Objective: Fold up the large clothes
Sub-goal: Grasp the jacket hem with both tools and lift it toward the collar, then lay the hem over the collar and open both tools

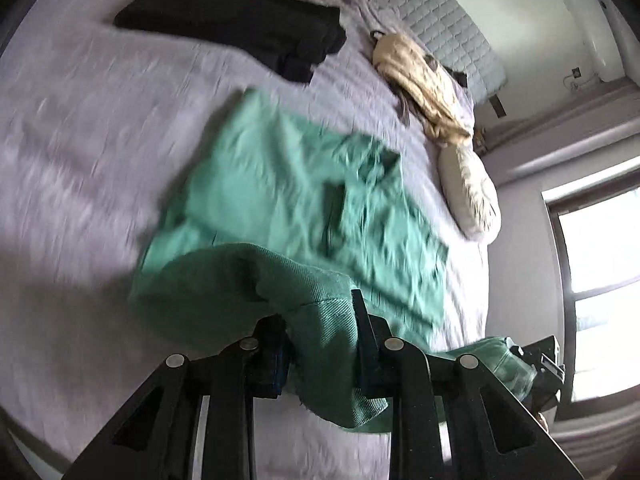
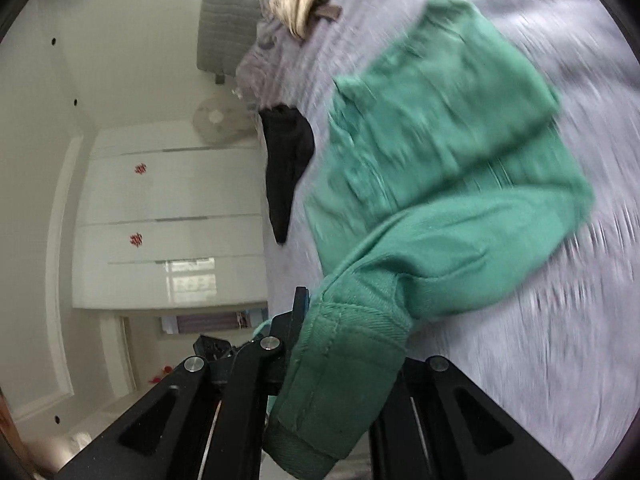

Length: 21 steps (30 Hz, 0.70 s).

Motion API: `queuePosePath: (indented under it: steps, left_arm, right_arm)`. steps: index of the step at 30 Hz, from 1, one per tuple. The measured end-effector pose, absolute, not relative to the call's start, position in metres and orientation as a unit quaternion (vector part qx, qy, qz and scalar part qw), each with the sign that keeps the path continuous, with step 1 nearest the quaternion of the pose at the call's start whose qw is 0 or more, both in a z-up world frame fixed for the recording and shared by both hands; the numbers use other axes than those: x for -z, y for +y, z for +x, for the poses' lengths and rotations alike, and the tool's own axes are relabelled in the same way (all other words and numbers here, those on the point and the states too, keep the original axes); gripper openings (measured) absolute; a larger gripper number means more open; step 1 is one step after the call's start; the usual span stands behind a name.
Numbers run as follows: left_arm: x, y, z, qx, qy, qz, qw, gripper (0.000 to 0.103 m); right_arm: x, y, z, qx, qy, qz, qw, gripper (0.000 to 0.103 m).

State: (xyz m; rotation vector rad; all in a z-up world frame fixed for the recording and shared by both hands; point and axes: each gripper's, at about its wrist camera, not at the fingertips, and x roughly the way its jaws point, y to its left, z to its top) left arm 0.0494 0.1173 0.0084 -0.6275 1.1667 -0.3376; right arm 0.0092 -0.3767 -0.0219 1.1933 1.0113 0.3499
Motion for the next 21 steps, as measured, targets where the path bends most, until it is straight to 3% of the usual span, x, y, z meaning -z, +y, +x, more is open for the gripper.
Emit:
queuePosePath:
  steps: [10, 16, 19, 21]
  left_arm:
    - [0.033, 0.082, 0.190, 0.151, 0.553, -0.232, 0.786, 0.027]
    - [0.074, 0.065, 0.229, 0.141, 0.598, -0.189, 0.766, 0.028]
    - [0.072, 0.065, 0.231, 0.129, 0.602, -0.181, 0.767, 0.044]
    - [0.059, 0.067, 0.228, 0.119, 0.586, -0.159, 0.785, 0.064]
  right_arm:
    - [0.057, -0.413, 0.129, -0.061, 0.459, 0.532, 0.709, 0.008]
    - [0.099, -0.427, 0.162, -0.016, 0.471, 0.545, 0.693, 0.008]
    - [0.110, -0.430, 0.170, 0.000, 0.477, 0.555, 0.682, 0.013]
    - [0.110, -0.433, 0.171, -0.002, 0.473, 0.564, 0.677, 0.028]
